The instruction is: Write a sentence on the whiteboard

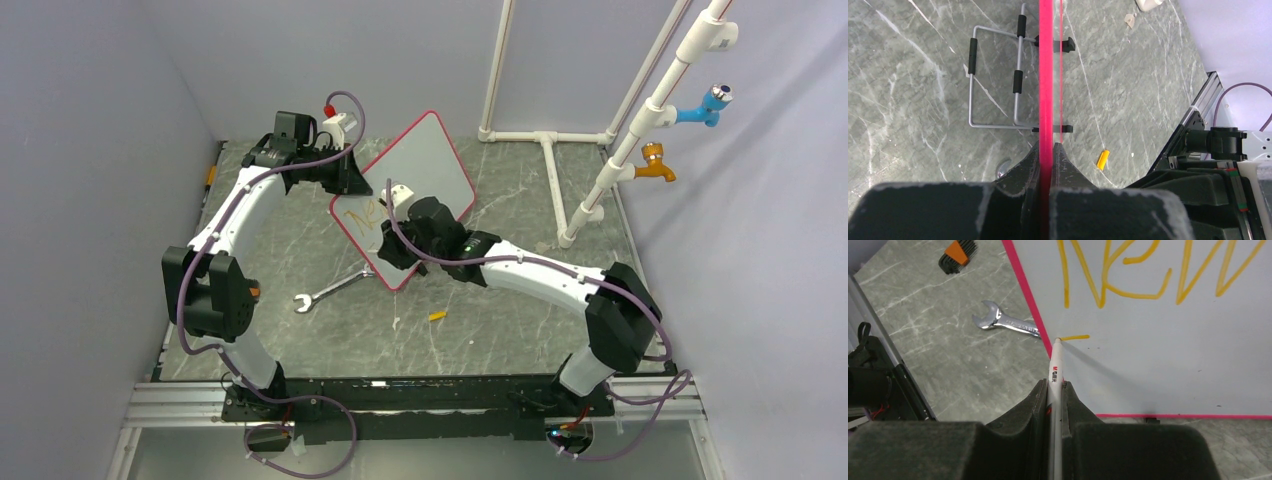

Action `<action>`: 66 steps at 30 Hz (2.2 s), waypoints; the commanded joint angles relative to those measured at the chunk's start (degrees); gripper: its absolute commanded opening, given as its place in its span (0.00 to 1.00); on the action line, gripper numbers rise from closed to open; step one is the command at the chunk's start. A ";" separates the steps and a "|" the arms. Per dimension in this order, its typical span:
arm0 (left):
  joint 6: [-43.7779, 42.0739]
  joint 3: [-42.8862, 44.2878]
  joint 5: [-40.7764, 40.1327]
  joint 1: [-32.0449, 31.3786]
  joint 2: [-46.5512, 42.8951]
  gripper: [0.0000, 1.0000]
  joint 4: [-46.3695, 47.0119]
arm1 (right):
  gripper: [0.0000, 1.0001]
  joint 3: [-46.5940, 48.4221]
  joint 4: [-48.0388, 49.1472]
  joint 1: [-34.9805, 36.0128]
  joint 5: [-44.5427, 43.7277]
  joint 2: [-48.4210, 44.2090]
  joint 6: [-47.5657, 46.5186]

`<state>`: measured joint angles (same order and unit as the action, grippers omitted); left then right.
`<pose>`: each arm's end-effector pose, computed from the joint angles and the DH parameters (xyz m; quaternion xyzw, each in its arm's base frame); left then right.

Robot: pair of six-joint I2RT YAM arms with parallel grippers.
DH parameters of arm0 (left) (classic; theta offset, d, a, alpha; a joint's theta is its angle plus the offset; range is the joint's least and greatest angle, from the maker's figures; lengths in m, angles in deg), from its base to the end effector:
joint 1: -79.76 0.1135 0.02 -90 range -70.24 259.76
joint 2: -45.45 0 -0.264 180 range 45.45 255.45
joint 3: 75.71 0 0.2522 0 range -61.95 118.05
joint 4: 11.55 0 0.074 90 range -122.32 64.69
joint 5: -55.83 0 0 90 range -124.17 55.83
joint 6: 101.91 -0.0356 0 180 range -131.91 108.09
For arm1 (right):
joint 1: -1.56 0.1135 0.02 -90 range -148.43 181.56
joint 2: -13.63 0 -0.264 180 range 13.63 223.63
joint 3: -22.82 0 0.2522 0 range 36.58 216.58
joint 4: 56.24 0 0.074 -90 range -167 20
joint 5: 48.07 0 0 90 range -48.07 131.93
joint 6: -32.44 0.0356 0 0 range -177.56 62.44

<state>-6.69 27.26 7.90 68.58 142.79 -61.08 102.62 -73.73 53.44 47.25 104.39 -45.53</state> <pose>0.3653 -0.0965 0.3304 0.1850 0.8504 -0.3790 0.3146 0.2242 0.2910 0.2774 -0.3148 0.7988 0.3043 0.4126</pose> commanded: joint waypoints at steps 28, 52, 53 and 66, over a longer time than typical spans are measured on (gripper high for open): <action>-1.96 -1.19 -0.56 -1.12 -0.29 0.00 0.41 | 0.00 1.55 -2.34 0.72 -11.53 0.18 -2.40; -2.18 -1.23 -0.58 -0.95 -0.66 0.00 0.33 | 0.00 5.99 -2.75 0.50 -9.80 -1.83 -2.17; -2.20 -1.23 -0.66 -0.95 -0.72 0.00 0.27 | 0.00 6.35 -2.73 0.38 -10.19 -1.41 -2.07; -2.27 -1.23 -0.52 -0.95 -0.73 0.00 0.25 | 0.00 4.56 -2.03 -0.42 -10.26 0.71 -0.45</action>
<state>-6.50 27.04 7.96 68.58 142.79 -60.67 107.78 -77.66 53.11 37.65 105.35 -46.86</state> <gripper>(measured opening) 0.068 0.127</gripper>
